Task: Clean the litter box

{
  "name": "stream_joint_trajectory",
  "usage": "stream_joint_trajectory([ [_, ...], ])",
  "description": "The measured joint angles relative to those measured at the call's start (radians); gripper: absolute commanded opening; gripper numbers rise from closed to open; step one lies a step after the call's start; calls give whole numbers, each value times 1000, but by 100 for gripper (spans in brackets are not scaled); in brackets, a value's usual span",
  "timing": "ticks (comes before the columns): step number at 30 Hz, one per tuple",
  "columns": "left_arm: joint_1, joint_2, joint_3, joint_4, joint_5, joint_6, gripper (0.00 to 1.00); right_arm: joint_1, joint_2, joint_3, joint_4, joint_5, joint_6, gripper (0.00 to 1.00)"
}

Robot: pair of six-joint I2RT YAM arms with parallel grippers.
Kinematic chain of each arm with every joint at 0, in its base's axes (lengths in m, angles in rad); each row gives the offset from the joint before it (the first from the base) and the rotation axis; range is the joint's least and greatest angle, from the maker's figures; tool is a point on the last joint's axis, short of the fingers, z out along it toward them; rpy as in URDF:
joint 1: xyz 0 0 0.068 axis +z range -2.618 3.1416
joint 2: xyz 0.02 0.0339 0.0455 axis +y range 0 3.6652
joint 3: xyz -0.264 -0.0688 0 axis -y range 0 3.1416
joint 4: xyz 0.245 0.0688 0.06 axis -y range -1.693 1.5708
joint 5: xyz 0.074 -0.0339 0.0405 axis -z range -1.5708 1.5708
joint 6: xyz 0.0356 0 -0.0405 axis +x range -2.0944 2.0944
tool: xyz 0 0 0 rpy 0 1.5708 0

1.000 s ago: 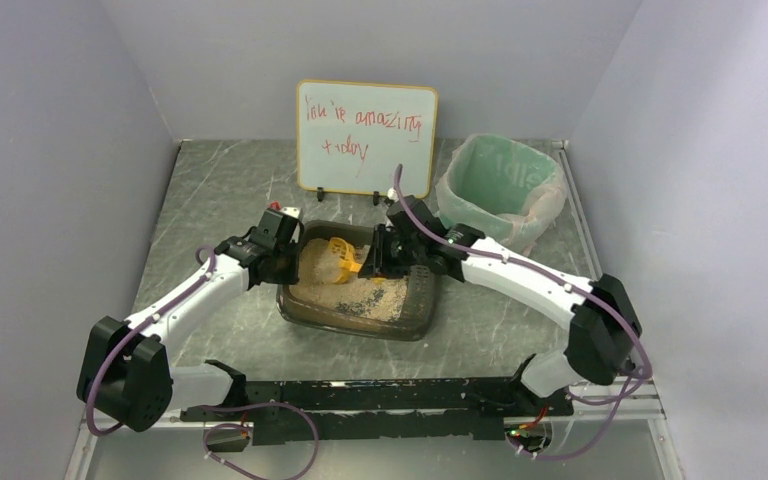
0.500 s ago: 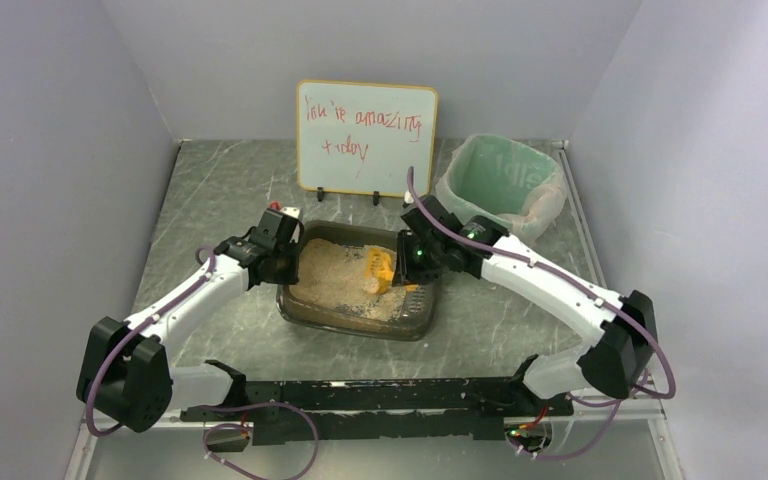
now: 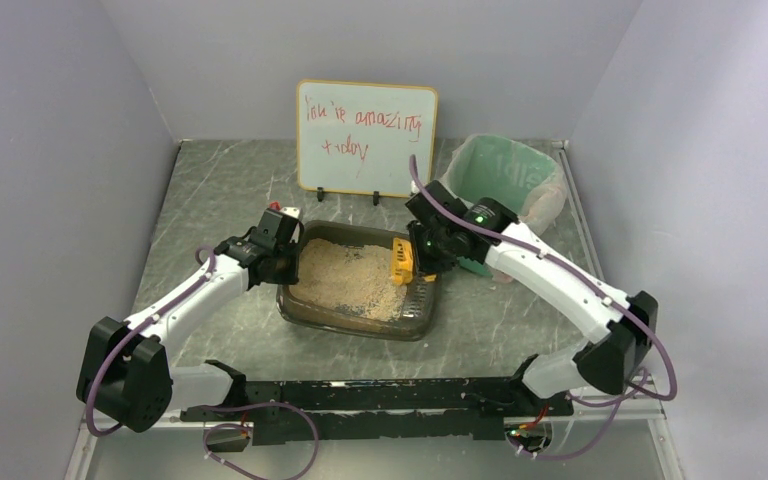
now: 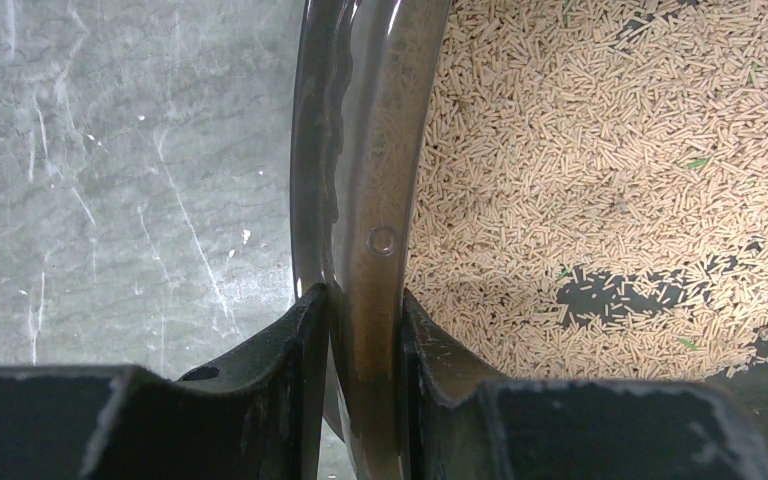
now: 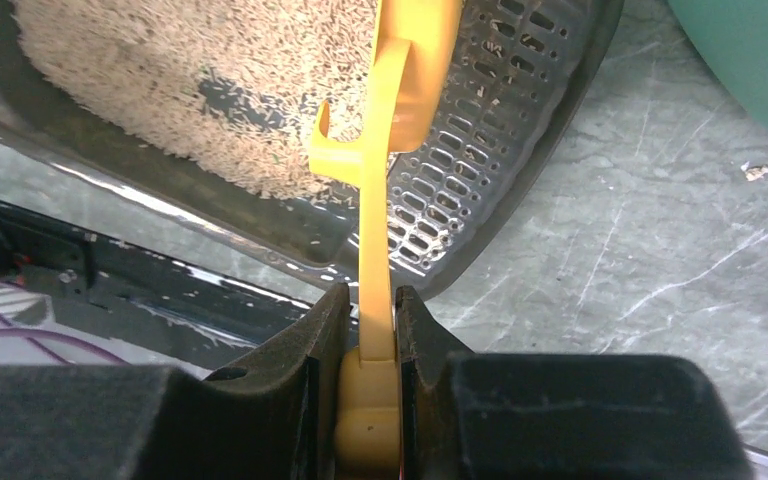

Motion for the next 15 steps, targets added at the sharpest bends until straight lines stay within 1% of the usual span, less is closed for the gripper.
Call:
stream_joint_trajectory([
  [4,0,0,0,0,1,0,5,14,75,12,-8,2,-33,0],
  [8,0,0,0,0,2,1,5,71,167,61,-22,28,-54,0],
  [11,0,0,0,0,2,2,5,101,198,71,-16,32,-64,0],
  [15,0,-1,0,0,2,2,5,104,208,37,55,-53,-56,0],
])
